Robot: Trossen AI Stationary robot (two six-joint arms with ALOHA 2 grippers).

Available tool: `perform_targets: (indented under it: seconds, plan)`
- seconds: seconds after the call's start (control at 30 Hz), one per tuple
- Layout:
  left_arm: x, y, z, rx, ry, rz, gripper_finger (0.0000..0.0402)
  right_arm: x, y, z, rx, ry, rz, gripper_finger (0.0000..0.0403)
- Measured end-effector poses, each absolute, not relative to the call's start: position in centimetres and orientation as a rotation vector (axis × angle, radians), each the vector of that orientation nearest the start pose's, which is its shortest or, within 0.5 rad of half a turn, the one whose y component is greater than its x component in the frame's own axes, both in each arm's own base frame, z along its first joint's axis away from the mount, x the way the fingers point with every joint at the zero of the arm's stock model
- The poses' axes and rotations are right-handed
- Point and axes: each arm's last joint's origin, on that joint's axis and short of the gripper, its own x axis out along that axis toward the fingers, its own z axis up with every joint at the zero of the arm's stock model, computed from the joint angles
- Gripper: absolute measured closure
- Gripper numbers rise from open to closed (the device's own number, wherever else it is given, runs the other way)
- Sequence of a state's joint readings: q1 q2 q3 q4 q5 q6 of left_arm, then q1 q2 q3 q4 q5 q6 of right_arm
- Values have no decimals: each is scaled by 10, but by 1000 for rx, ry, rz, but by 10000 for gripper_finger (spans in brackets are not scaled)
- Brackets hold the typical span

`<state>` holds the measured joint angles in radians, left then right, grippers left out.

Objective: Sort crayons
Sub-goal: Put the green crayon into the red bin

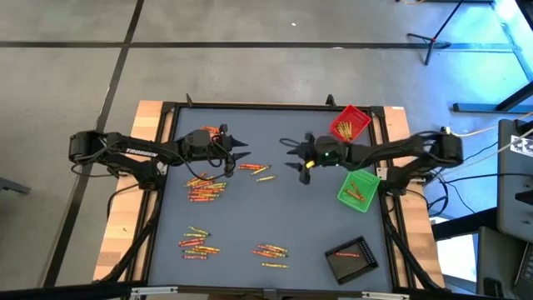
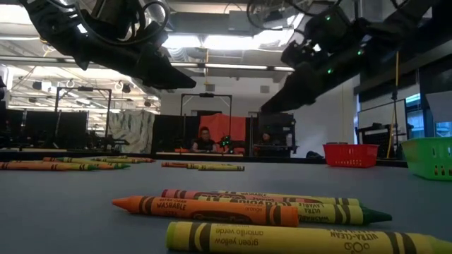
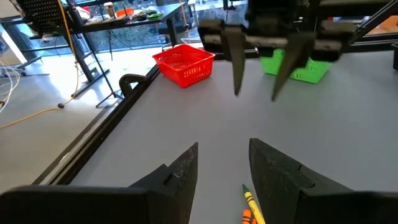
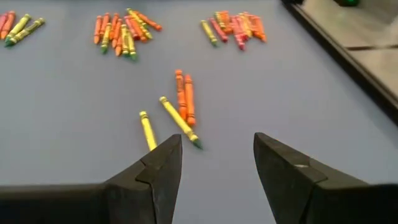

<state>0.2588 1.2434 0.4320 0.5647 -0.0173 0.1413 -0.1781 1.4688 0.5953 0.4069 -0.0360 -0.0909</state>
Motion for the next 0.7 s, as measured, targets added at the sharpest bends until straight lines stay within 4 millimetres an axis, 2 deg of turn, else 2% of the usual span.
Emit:
perform_targets:
  seconds: [0.3, 0.47, 0.7]
  plan:
    - [233, 62, 193, 110, 264, 256, 274, 300, -44, 140, -17, 413, 28, 205]
    - [233, 62, 194, 110, 263, 256, 274, 309, -45, 124, -11, 430, 36, 205]
    - [233, 62, 194, 111, 259, 257, 274, 332, -47, 101, 17, 478, 113, 205]
